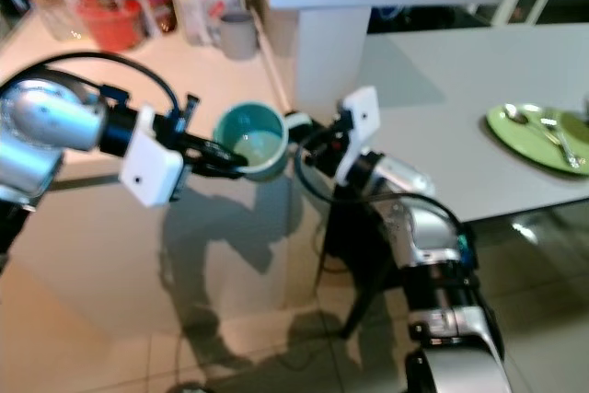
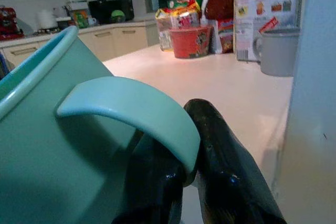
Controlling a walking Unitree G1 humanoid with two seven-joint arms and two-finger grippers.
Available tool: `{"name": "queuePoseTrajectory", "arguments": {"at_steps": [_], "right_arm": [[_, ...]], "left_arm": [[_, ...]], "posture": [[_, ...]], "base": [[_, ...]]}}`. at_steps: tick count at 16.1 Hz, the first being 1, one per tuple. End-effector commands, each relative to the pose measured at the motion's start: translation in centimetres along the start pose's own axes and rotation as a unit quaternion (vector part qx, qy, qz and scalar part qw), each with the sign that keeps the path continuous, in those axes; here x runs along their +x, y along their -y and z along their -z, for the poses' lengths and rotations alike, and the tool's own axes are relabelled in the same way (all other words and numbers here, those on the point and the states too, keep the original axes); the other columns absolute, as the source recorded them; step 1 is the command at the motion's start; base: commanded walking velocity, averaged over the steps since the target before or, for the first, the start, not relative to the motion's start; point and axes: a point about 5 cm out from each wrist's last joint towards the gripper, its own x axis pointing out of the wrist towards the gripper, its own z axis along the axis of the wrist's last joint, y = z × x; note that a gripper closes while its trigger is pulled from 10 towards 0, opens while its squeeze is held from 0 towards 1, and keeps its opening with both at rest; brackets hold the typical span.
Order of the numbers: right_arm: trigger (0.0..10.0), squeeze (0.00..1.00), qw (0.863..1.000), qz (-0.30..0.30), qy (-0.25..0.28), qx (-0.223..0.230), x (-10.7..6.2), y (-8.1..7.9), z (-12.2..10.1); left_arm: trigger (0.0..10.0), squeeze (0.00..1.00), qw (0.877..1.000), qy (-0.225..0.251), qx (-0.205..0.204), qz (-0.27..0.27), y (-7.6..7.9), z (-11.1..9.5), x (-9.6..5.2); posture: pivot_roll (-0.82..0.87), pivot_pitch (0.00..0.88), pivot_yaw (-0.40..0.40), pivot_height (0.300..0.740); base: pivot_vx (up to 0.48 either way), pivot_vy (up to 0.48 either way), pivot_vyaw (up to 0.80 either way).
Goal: Setting the table
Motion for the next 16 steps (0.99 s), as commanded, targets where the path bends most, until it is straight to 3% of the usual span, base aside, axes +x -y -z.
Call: {"name": "queuePoseTrajectory", "arguments": {"at_steps": [1, 4, 12, 13, 14, 16], "right_arm": [[0.0, 0.00, 0.999, -0.028, -0.010, -0.014, 1.1, -1.1, 0.0], [0.0, 0.00, 1.000, -0.021, -0.012, -0.016, 1.2, -0.9, 0.1], [0.0, 0.00, 1.000, -0.008, -0.013, -0.016, 1.1, -0.6, 0.1], [0.0, 0.00, 1.000, -0.007, -0.014, -0.015, 1.1, -0.6, 0.1], [0.0, 0.00, 1.000, -0.008, -0.015, -0.015, 1.1, -0.6, 0.2], [0.0, 0.00, 1.000, -0.008, -0.016, -0.014, 1.1, -0.7, 0.2]], "left_arm": [[0.0, 0.00, 0.999, 0.016, 0.022, -0.024, -1.0, -0.8, 0.3], [0.0, 0.00, 0.999, -0.012, 0.004, -0.036, -1.3, 0.0, 0.2], [0.0, 0.00, 0.998, -0.031, -0.025, -0.044, -1.4, 0.5, 0.2], [3.9, 0.00, 0.998, -0.037, -0.029, -0.043, -1.4, 0.7, 0.2], [10.0, 0.00, 0.997, -0.042, -0.040, -0.050, -1.6, 0.9, 0.1], [10.0, 0.00, 0.994, -0.042, -0.080, -0.056, -1.7, 1.0, -0.1]], "posture": [[0.02, 0.000, -0.028, 0.740], [0.02, 0.000, -0.029, 0.740], [0.02, 0.000, -0.029, 0.740], [0.02, 0.000, -0.032, 0.740], [0.02, 0.000, -0.031, 0.740], [0.02, 0.000, -0.032, 0.740]], "base": [[0.000, 0.000, 0.00], [0.000, 0.000, 0.00], [0.000, 0.000, 0.00], [0.000, 0.000, 0.00], [0.000, 0.000, 0.00], [0.000, 0.000, 0.00]]}}
